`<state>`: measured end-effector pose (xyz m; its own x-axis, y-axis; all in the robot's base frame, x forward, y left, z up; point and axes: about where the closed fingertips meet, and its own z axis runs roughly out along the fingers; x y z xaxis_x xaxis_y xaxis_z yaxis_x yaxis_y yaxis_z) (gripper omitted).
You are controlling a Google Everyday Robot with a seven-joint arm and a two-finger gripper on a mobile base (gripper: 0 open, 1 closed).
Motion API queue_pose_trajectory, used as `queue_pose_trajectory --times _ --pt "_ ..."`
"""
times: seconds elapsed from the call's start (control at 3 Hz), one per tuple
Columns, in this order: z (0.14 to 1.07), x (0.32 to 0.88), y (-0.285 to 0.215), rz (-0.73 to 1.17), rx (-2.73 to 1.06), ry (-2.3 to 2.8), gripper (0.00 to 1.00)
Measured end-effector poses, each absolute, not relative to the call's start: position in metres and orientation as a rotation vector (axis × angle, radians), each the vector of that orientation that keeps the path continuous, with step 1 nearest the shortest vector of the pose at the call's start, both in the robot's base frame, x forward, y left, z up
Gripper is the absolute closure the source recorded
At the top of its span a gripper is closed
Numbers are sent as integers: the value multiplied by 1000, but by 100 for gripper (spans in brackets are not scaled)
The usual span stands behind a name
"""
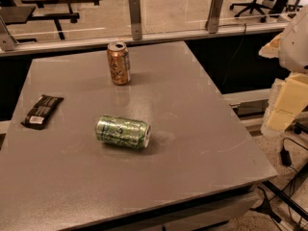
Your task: Place green can upright
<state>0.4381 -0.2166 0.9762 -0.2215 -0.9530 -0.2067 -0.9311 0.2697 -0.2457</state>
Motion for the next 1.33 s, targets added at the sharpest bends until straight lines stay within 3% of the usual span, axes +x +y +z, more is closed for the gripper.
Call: queue_pose_trajectory --times 0.33,1.33 --pt "977 440 -214 -95 -1731 2219 0" --pt "963 502 -111 48 -2179 1600 0"
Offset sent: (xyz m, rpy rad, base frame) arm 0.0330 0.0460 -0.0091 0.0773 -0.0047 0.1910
